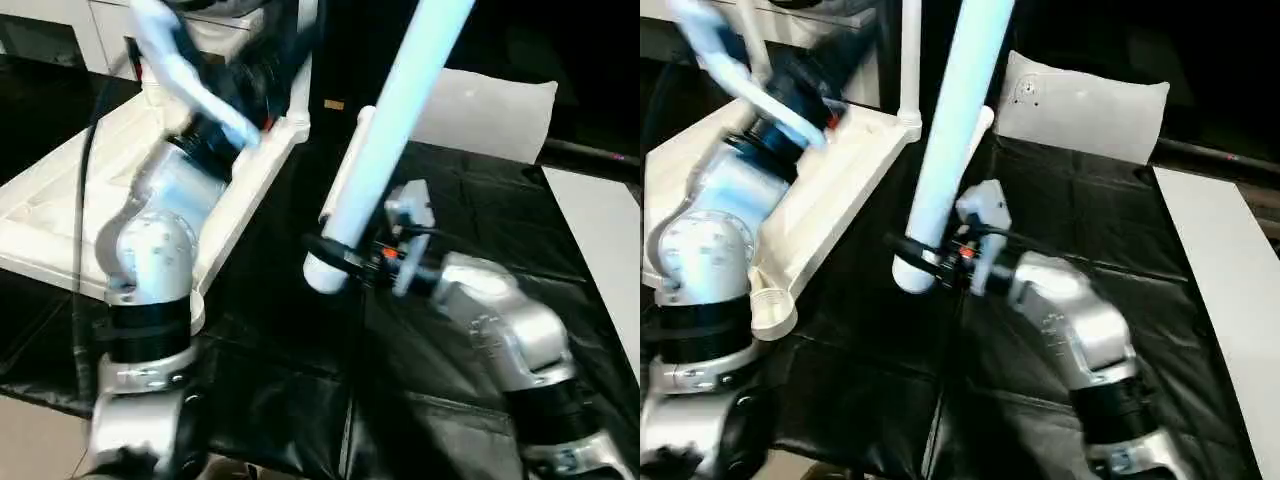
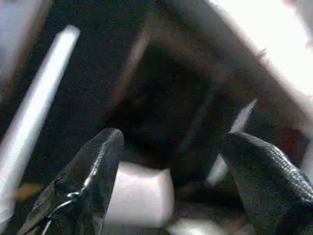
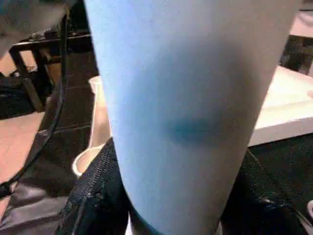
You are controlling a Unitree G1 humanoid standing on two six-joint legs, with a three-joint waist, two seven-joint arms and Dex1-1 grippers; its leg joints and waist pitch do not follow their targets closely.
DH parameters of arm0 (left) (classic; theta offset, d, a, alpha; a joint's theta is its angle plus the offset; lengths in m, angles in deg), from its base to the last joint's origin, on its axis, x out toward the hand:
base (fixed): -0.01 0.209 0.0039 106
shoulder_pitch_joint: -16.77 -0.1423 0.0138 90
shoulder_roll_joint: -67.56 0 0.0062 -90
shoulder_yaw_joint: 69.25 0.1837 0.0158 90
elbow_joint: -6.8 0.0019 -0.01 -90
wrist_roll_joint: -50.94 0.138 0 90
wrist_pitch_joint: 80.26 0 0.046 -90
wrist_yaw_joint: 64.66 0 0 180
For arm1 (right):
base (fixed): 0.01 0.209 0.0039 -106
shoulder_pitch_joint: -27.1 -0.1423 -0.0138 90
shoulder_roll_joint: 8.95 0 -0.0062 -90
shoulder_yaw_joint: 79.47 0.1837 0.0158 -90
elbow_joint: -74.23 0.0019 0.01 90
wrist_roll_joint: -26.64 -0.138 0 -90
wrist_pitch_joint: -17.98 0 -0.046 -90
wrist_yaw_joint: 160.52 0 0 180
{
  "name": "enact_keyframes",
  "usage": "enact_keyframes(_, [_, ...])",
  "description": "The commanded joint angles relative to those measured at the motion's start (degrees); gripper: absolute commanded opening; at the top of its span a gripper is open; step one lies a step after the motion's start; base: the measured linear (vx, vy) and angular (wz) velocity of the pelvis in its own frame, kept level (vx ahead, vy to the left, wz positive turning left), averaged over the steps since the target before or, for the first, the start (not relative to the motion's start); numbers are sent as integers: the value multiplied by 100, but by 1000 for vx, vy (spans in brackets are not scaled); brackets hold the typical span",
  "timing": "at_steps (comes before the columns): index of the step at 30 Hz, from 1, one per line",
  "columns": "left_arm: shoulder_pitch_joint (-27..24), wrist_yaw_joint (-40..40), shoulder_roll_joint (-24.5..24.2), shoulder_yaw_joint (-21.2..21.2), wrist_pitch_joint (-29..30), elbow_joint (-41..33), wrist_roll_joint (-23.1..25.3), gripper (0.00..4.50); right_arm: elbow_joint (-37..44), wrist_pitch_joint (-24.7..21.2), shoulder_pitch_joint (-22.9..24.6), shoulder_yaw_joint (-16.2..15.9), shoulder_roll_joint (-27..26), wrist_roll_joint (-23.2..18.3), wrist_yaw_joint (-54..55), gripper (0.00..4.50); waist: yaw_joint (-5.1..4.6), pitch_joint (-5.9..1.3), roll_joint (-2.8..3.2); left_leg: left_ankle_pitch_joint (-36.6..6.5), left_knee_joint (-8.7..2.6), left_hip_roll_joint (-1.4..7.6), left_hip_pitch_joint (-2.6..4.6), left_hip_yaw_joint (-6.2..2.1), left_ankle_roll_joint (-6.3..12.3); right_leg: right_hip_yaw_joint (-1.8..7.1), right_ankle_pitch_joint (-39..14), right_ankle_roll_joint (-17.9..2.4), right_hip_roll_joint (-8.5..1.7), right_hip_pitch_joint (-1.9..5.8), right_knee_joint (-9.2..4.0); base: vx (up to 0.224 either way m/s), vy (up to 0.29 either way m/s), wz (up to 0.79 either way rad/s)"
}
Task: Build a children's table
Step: Pick table leg
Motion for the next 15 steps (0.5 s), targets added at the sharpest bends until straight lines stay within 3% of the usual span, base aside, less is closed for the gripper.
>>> enact_keyframes(1, [-23,-127,-50,498,-12,142,476,373,-11,169,-42,-32,-21,218,162,193,-46,-383,74,-882,-499,393,146,-131,-210,318,-1145,-648,-640,196,-454,0,0,0])
enact_keyframes(4, [-36,16,5,1029,-19,40,757,373,-156,297,-47,-192,-83,581,473,193,-34,-385,86,-882,-499,392,144,-124,-252,328,-1036,-759,-671,202,-452,0,0,0])
enact_keyframes(9, [-46,303,161,1327,-78,-249,714,373,-375,342,-65,-188,-178,782,699,193,-52,-370,75,-981,-492,378,117,-115,-232,337,-1071,-837,-676,223,-463,0,0,0])
enact_keyframes(14, [-75,50,233,990,-162,-45,668,373,-290,139,-83,-100,-198,629,678,193,-116,-372,83,-1011,-489,367,108,-122,-174,330,-1097,-833,-646,237,-473,0,0,0])
enact_keyframes(15, [-75,39,219,932,-176,-1,661,390,-267,80,-86,-73,-203,581,665,193,-134,-375,86,-1019,-488,365,109,-127,-169,326,-1078,-843,-640,234,-469,0,0,0])
